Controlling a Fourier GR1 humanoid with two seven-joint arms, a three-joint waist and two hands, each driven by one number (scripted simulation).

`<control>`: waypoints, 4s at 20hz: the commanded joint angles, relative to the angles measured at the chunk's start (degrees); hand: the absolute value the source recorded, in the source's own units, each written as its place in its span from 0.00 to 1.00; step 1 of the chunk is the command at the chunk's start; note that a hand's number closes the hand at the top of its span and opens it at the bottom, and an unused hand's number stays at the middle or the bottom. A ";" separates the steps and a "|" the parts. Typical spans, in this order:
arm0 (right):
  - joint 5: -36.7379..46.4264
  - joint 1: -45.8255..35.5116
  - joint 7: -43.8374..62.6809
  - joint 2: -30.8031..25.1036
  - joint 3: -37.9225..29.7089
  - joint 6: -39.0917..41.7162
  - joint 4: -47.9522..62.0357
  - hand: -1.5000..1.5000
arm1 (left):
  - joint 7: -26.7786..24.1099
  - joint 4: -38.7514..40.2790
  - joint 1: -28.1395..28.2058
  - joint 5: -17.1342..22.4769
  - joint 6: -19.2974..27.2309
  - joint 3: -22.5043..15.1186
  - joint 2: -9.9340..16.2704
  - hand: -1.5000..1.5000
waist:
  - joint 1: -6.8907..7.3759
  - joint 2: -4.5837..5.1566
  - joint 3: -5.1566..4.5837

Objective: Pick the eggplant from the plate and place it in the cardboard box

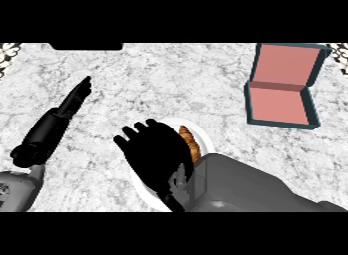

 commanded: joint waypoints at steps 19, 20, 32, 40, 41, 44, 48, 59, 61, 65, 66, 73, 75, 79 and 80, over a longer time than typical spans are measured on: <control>9.27 2.91 4.88 6.17 10.23 -6.41 9.32 0.00 | -2.19 2.79 -0.57 -4.06 -5.78 5.67 -4.03 0.50 | 0.41 0.16 0.02; 11.11 3.09 1.84 6.17 7.33 -3.79 11.90 0.00 | 1.18 -1.68 1.04 -4.48 -5.34 4.60 -4.42 0.50 | 0.40 0.13 0.04; 19.93 7.53 -6.99 6.18 5.29 -4.18 16.51 0.00 | 3.02 -2.30 0.55 -6.80 -7.71 6.96 -7.12 0.50 | 0.10 0.15 0.05; 21.85 8.96 -7.07 6.19 8.99 -8.27 21.70 0.00 | -1.36 1.31 0.99 -10.32 -8.04 7.27 -9.16 0.50 | 0.21 0.23 0.04; 18.28 7.33 -2.44 6.19 10.78 -8.28 20.47 0.00 | 0.06 -0.21 0.82 -8.24 -8.83 9.00 -8.77 0.50 | 0.56 0.20 0.03; 23.01 9.16 -7.25 6.19 10.66 -12.32 25.23 0.00 | -4.18 5.88 -1.07 -7.18 -12.02 11.90 -6.83 0.50 | 0.32 0.28 0.03; 22.22 7.22 -9.89 6.19 6.18 -9.56 26.01 0.00 | 2.95 -1.73 0.41 -9.01 -9.65 9.31 -10.82 0.50 | 0.36 0.18 0.05; 29.59 7.62 -27.12 6.16 10.07 -21.25 33.65 1.00 | 2.01 0.16 -1.25 -10.90 -10.77 10.58 -11.05 0.50 | 0.44 0.30 0.06; 32.04 8.56 -26.54 6.16 8.85 -19.80 30.39 1.00 | 0.51 1.58 -0.29 -10.37 -12.12 12.13 -10.12 0.50 | -0.04 0.18 0.05; 32.55 8.68 -28.58 6.15 13.92 -30.06 34.24 1.00 | 5.00 0.16 -4.57 -9.26 -12.58 12.99 -10.16 0.50 | 0.78 0.37 0.07; 31.64 7.37 -26.43 6.15 13.50 -29.14 31.57 1.00 | 3.02 -1.12 -1.13 -11.43 -11.02 11.06 -11.83 0.50 | 0.82 0.28 0.06; 26.46 19.67 -51.49 -9.82 14.55 -35.50 8.33 1.00 | 2.56 -0.89 0.85 -8.71 -12.73 14.54 -9.19 0.50 | -1.73 -0.29 0.17; 27.49 22.77 -54.18 -14.59 14.24 -40.28 1.76 1.00 | 2.66 -0.63 -0.11 -10.61 -11.33 13.03 -10.49 0.50 | -2.36 -0.27 0.16; 26.37 22.76 -59.70 -25.50 7.06 -42.25 -8.89 1.00 | 4.89 -3.82 1.09 -10.98 -10.56 11.89 -11.86 0.50 | -1.37 -0.26 0.12; 26.06 24.61 -59.06 -28.58 6.47 -41.09 -14.45 1.00 | 2.83 -1.30 0.95 -11.14 -10.80 12.45 -11.54 0.50 | -1.96 -0.24 0.06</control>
